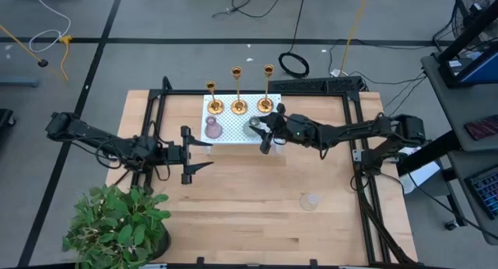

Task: Pick & Place candle stick holders
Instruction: Put the green glass candle holder on the shelf aligned with the other glass candle holder

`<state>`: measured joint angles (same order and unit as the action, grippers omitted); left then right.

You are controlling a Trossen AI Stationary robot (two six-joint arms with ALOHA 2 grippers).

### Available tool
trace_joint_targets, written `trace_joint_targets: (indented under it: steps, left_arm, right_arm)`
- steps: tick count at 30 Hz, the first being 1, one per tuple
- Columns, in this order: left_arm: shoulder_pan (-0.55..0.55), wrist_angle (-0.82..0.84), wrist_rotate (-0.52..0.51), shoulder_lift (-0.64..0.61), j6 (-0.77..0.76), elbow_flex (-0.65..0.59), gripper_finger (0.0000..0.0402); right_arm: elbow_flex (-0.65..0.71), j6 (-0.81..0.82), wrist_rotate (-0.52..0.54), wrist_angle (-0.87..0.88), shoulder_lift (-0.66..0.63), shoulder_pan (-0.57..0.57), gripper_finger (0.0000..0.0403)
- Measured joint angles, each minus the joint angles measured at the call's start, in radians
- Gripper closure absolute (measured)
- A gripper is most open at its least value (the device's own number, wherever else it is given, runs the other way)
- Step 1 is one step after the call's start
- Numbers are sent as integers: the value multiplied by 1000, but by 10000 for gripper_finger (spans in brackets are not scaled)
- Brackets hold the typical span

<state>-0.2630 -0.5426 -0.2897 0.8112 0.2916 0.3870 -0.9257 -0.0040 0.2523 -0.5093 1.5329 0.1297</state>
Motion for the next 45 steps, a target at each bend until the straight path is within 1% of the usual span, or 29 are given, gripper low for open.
trace_joint_targets:
  steps: [8,11,17,22,27,31,35,45]
  left_arm:
    - [0,0,0,0,1,0,135]
    - [0,0,0,0,3,0,135]
    - [0,0,0,0,2,0,135]
    - [0,0,0,0,2,0,135]
    - [0,0,0,0,15,0,135]
    - [0,0,0,0,18,0,135]
    - [0,0,0,0,26,0,135]
    - [0,-1,0,0,27,0,135]
  right_arm:
    - [-3,19,-1,-14,3,5,259]
    - [-3,19,-46,-34,2,9,257]
    - [-3,16,-47,-27,6,9,256]
    - [-3,-9,-49,-59,5,19,258]
    - [-3,21,-126,-121,4,38,254]
    - [-3,22,-125,-119,5,52,258]
    - [-3,22,-126,-163,5,62,256]
    - [-3,26,-126,-61,5,60,256]
